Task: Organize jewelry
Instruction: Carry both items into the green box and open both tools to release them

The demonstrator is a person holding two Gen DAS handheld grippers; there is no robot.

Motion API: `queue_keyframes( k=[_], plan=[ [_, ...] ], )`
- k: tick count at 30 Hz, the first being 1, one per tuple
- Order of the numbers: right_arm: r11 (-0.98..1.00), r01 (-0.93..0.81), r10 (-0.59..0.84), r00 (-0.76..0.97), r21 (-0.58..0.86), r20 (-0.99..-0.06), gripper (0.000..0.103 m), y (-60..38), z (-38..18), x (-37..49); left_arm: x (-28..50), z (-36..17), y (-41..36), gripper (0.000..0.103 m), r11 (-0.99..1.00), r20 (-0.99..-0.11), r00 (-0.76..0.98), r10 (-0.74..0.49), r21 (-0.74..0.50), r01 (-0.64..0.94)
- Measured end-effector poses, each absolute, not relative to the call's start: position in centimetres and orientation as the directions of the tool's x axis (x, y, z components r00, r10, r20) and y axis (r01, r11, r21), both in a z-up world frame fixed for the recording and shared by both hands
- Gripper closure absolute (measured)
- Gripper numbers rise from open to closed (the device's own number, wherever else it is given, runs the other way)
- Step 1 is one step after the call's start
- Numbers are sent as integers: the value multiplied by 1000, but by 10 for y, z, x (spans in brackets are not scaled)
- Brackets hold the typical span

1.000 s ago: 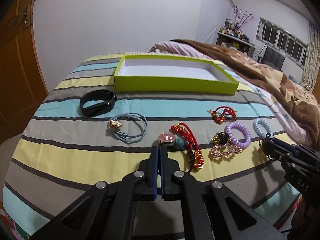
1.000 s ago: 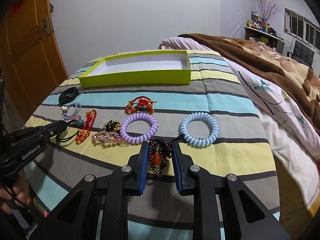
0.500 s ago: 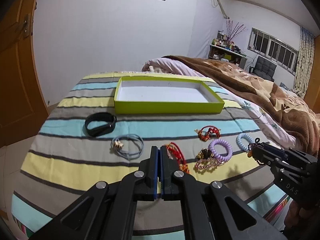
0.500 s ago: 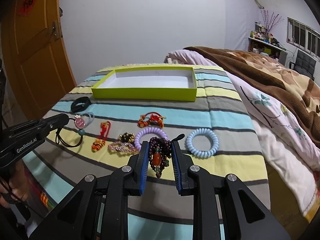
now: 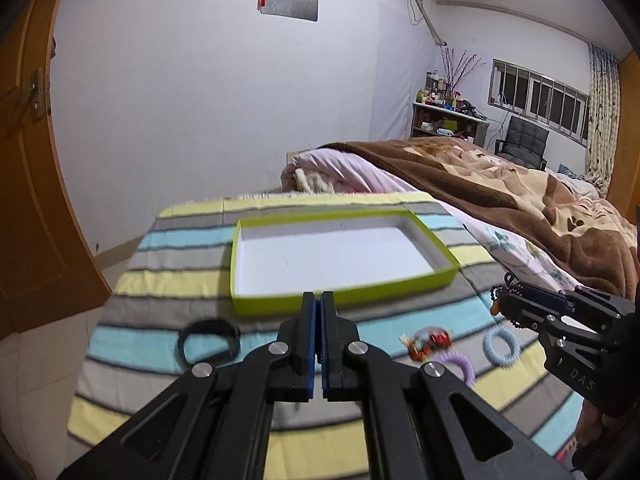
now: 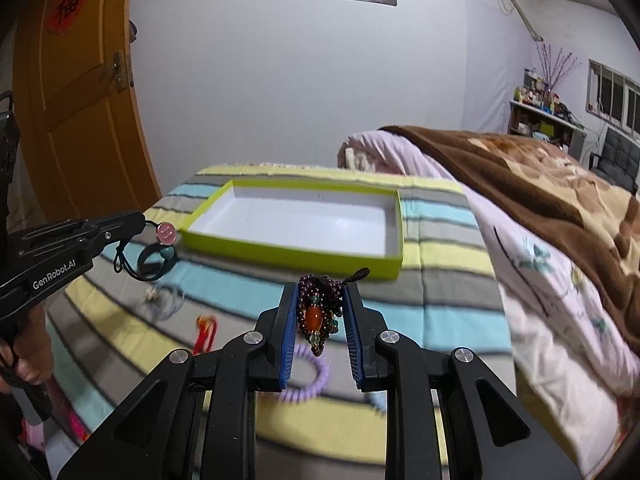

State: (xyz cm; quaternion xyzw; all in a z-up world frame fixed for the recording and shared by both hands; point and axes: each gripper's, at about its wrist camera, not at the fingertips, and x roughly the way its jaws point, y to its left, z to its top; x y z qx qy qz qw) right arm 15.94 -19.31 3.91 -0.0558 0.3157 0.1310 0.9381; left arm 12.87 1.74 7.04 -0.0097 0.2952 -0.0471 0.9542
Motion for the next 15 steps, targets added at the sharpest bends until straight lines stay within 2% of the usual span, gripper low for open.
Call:
queue_keyframes(
  k=[6,15],
  plan=[
    [959,-282,202,768,-37,-608,80,-191,45,213,171,81,26,101,997,-556,827,-83,-42,72],
    [963,-270,201,719,0,-665,80,-194,26,300,240,70,43,101,998,-579,813,-60,-43,43]
  ],
)
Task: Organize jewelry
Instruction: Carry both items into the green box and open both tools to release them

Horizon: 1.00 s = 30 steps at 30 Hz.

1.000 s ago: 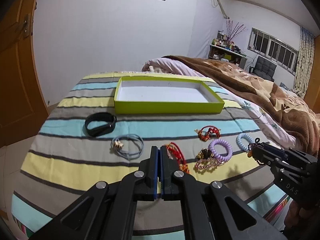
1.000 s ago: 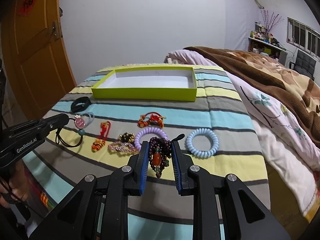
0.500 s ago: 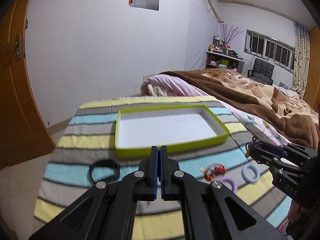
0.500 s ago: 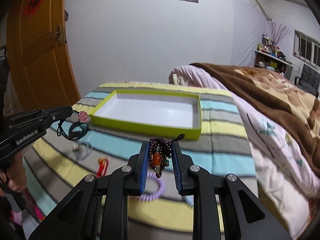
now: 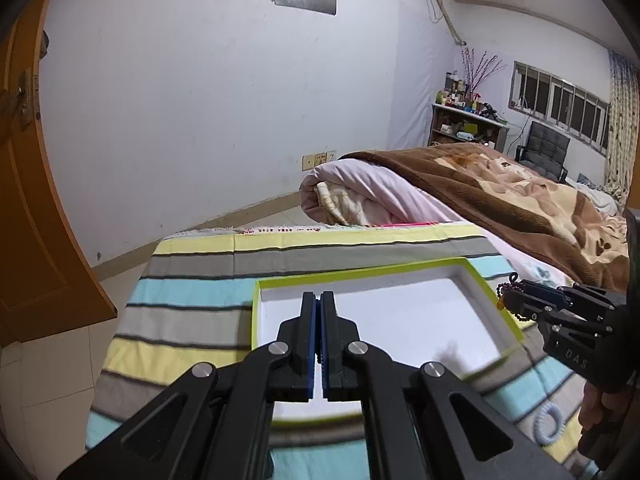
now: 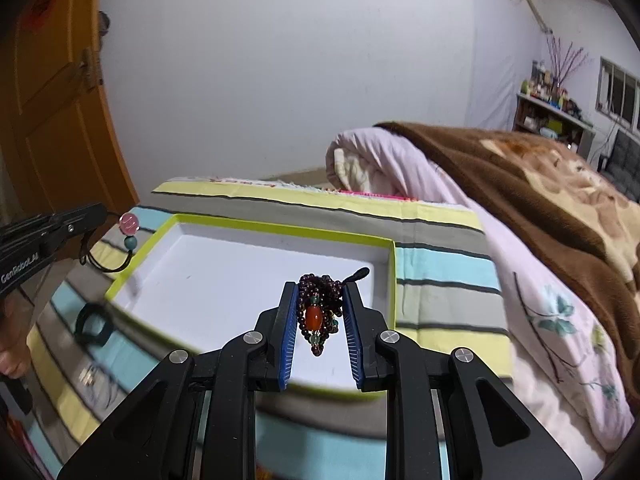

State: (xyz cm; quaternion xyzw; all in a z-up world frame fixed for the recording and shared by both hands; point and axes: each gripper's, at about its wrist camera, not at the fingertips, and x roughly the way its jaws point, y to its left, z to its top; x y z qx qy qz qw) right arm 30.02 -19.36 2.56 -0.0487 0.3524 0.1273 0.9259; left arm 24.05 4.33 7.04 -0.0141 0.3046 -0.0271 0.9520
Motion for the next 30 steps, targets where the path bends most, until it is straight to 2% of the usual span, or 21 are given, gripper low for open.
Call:
queue_keyframes(
  k=[11,20,24,26,29,30],
  plan=[
    [968,-251,181,650,17,-738,80,-190,-10,371,310,25,50,101,1000,-663,748,-14,-4,15],
    [973,-232,155,607,13,-780,78,-193,-27,385,324,3,56,101,1000,-708,706,-15,-22,0],
    [973,-231,160,620,17,-768,68,-194,-24,381,323,1,56,101,999,-714,699,-34,-37,12],
    [972,-233,164,627,17,-762,68,-194,-21,377,320,3,54,100,999,-709,704,-39,-34,20],
    [972,-236,164,641,11,-750,68,-193,-15,368,316,8,54,96,998,-700,712,-55,-54,23],
    [971,-238,167,643,12,-747,68,-193,-13,366,313,10,55,92,998,-695,717,-57,-58,22]
  ],
)
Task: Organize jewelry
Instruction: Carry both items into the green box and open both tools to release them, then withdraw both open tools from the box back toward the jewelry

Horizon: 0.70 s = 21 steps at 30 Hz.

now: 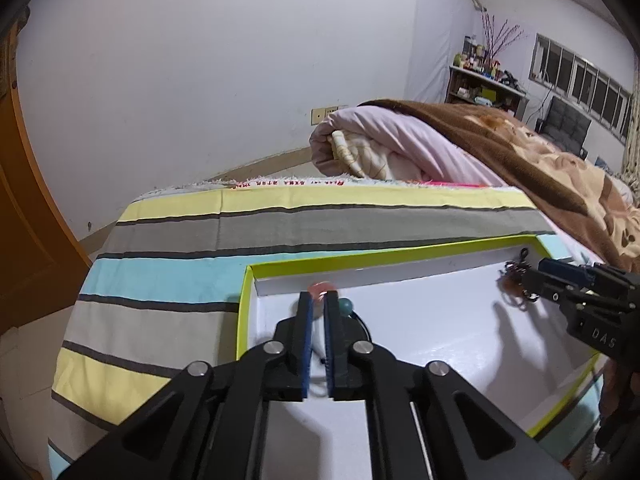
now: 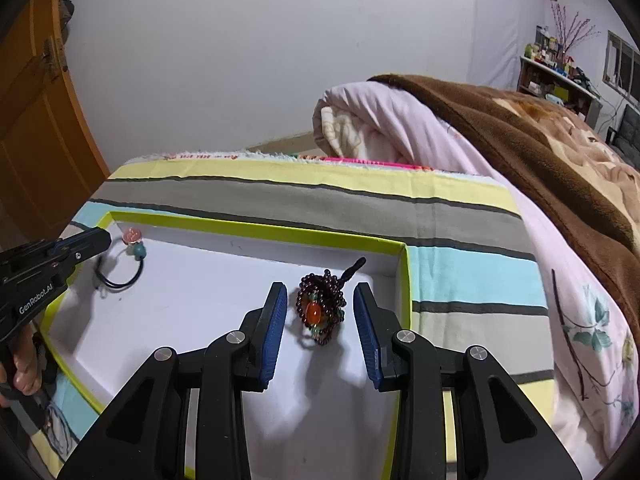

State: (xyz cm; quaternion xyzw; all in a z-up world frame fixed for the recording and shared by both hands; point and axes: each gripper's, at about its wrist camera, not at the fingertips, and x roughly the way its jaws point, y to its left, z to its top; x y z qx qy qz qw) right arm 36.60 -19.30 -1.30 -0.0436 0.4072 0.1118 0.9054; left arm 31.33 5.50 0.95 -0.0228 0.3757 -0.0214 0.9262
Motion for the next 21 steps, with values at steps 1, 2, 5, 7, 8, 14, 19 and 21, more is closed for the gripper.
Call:
queue_keyframes(
  k=[1,2,5,7,8,14,19,21],
  plan=[
    [971,-240,170,648,12,-743,68,-193,-11,362,311,11,55,87,998,-690,722,-56,-59,21],
    [970,-243,170,652,9,-739,68,-192,-9,358,308,13,55,85,998,-686,725,-58,-62,21],
    [969,-248,169,664,0,-728,67,-191,-4,347,300,17,56,82,998,-679,731,-59,-64,20],
    [969,-248,171,669,0,-723,67,-191,-1,340,294,20,55,82,998,-675,735,-58,-62,21],
    [969,-249,172,674,-1,-718,67,-192,1,334,290,22,55,81,998,-672,738,-56,-59,22],
    [966,-260,184,693,-4,-697,67,-194,14,303,261,36,55,81,998,-638,768,-59,-65,22],
    [964,-267,203,714,8,-670,67,-200,27,264,228,46,54,80,997,-608,791,-68,-72,30],
    [964,-266,210,722,16,-659,67,-204,31,250,213,48,51,80,998,-598,799,-62,-64,29]
  ],
)
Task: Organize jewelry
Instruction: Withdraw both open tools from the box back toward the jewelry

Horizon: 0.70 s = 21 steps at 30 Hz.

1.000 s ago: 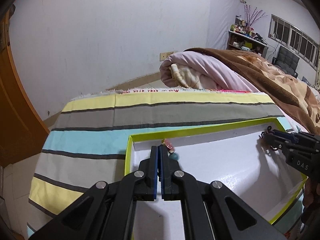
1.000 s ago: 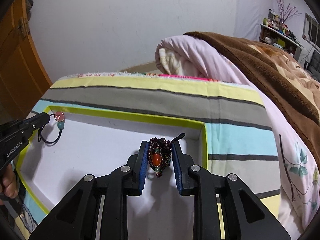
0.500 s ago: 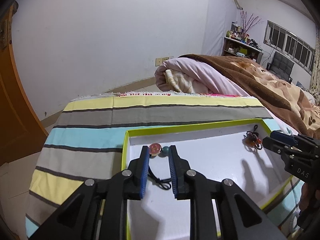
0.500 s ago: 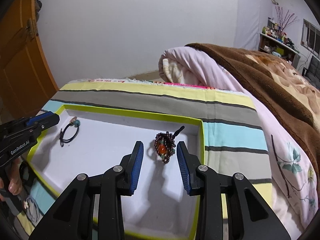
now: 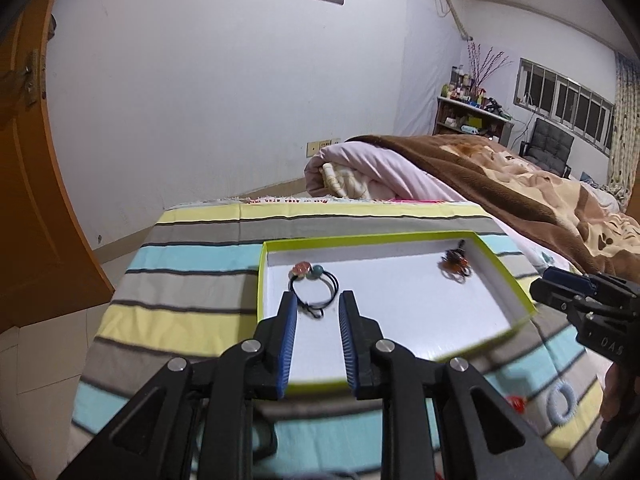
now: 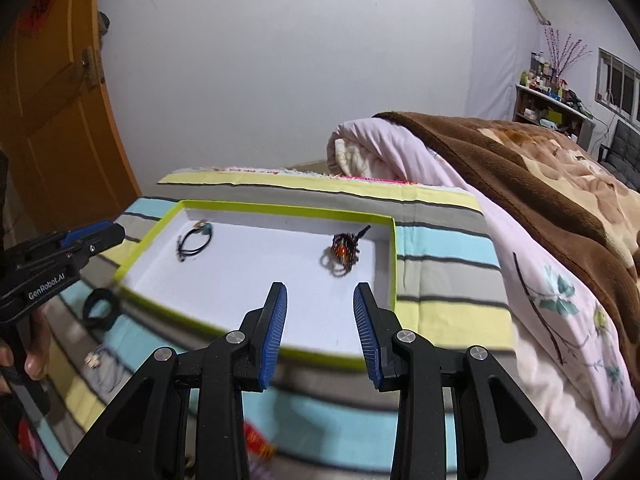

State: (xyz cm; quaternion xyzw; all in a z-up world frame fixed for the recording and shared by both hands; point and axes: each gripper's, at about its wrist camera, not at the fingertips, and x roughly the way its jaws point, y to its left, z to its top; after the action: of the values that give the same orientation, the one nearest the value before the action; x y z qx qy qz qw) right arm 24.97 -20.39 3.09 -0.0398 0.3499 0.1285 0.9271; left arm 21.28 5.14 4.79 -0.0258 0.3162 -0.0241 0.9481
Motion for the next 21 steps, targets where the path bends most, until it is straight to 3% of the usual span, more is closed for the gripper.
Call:
queue_keyframes(
  k=[9,21],
  plan=[
    [960,-280,231,759,14,-608,67,-213,45,181,148,50,47,80,997,-560,826,-64,-65,33],
    [957,-286,252,754,42,-606,67,-223,30,111,82,40,50,80,995,-549,834,-62,-95,11]
  ],
)
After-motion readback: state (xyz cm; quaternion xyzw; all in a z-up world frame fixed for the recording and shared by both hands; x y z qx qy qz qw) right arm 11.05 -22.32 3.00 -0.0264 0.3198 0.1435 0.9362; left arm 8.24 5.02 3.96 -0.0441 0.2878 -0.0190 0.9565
